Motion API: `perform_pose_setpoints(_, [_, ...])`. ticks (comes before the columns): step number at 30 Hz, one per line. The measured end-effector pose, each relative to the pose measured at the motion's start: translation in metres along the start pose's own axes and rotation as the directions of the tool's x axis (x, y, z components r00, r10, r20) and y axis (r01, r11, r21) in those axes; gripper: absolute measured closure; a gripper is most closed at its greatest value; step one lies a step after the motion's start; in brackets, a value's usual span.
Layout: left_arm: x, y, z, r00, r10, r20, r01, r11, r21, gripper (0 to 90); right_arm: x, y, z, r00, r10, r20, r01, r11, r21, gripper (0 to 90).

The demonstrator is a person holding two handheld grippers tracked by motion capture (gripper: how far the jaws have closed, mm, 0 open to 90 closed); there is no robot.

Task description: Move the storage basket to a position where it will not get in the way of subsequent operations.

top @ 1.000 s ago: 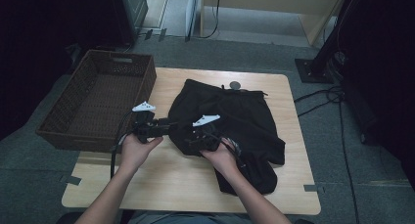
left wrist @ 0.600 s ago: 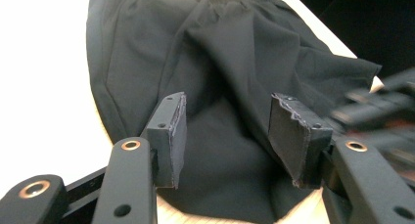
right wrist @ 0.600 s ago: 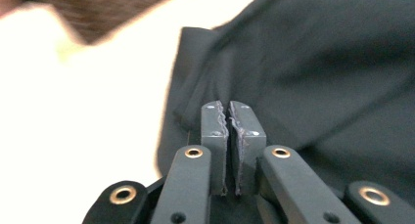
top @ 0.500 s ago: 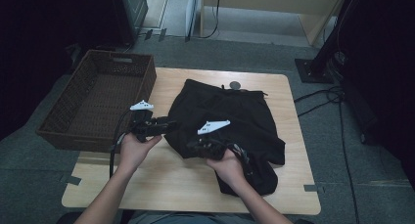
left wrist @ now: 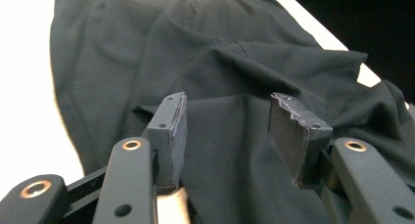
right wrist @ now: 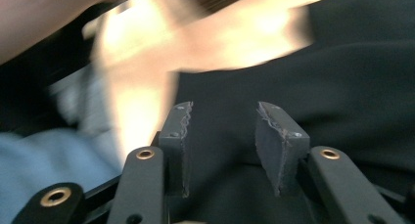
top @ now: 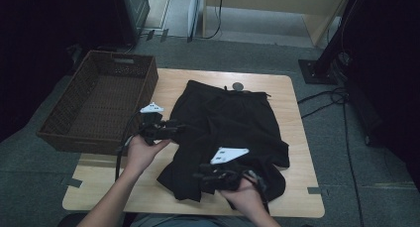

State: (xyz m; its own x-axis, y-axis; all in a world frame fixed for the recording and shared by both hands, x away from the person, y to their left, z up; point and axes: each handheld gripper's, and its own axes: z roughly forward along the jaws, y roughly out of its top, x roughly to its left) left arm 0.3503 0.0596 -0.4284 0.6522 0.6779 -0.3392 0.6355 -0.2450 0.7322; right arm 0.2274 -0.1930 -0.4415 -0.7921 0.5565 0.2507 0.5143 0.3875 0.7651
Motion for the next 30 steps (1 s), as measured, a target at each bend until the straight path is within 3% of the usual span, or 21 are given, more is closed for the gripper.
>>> perform_pose_setpoints(2, [-0.004, -0.002, 0.007, 0.9999, 0.01, 0.01, -0.01, 0.9997, 0.023, 49.2, -0.021, -0.005, -0.016, 0.993, 0.035, 0.112, -0.031, 0.999, -0.038, 57.5])
perform_pose_setpoints(4, [-0.009, -0.006, 0.016, 0.9995, 0.026, 0.02, -0.027, 0.9984, 0.049, 49.3, -0.043, -0.015, -0.028, 0.9751, 0.084, 0.205, -0.077, 0.996, -0.043, 55.5])
perform_pose_setpoints(6, [-0.014, -0.011, 0.026, 0.9988, 0.04, 0.029, -0.042, 0.9955, 0.084, 49.3, -0.065, -0.026, -0.037, 0.952, 0.114, 0.284, -0.11, 0.993, -0.032, 54.6])
perform_pose_setpoints(8, [-0.018, -0.016, 0.034, 0.9979, 0.06, 0.022, -0.062, 0.9922, 0.108, 49.2, -0.084, -0.036, -0.046, 0.9275, 0.151, 0.342, -0.153, 0.988, -0.022, 54.5])
perform_pose_setpoints(9, [-0.018, -0.017, 0.038, 0.9974, 0.068, 0.023, -0.07, 0.9911, 0.113, 49.1, -0.092, -0.041, -0.049, 0.9195, 0.175, 0.352, -0.181, 0.983, -0.015, 54.1])
perform_pose_setpoints(12, [-0.016, -0.022, 0.051, 0.9975, 0.07, 0.012, -0.071, 0.9891, 0.129, 48.5, -0.11, -0.055, -0.048, 0.8919, 0.171, 0.419, -0.197, 0.98, 0.019, 52.0])
perform_pose_setpoints(15, [-0.013, -0.028, 0.066, 0.998, 0.064, -0.002, -0.063, 0.9837, 0.168, 48.6, -0.124, -0.066, -0.039, 0.8745, 0.197, 0.443, -0.247, 0.967, 0.058, 49.5])
perform_pose_setpoints(17, [-0.011, -0.034, 0.076, 0.9977, 0.064, -0.022, -0.059, 0.9811, 0.184, 48.5, -0.131, -0.068, -0.034, 0.8641, 0.194, 0.464, -0.247, 0.967, 0.056, 48.4])
perform_pose_setpoints(19, [-0.009, -0.036, 0.082, 0.9966, 0.073, -0.039, -0.063, 0.977, 0.204, 48.6, -0.137, -0.063, -0.031, 0.8485, 0.196, 0.492, -0.257, 0.965, 0.058, 48.7])
perform_pose_setpoints(21, [-0.007, -0.038, 0.086, 0.9954, 0.08, -0.051, -0.07, 0.9805, 0.184, 49.4, -0.143, -0.058, -0.025, 0.8406, 0.188, 0.508, -0.247, 0.968, 0.05, 48.2])
perform_pose_setpoints(23, [-0.003, -0.035, 0.089, 0.9962, 0.063, -0.061, -0.052, 0.9836, 0.173, 50.1, -0.152, -0.052, -0.019, 0.8294, 0.201, 0.521, -0.254, 0.967, 0.032, 47.9])
perform_pose_setpoints(28, [0.012, -0.021, 0.098, 0.9931, 0.061, -0.1, -0.044, 0.9862, 0.16, 55.5, -0.178, -0.034, -0.002, 0.8125, 0.224, 0.538, -0.259, 0.966, -0.011, 47.8])
perform_pose_setpoints(30, [0.02, -0.012, 0.103, 0.9911, 0.051, -0.123, -0.031, 0.9864, 0.161, 56.2, -0.187, -0.026, 0.004, 0.8117, 0.226, 0.538, -0.26, 0.965, -0.014, 47.9])
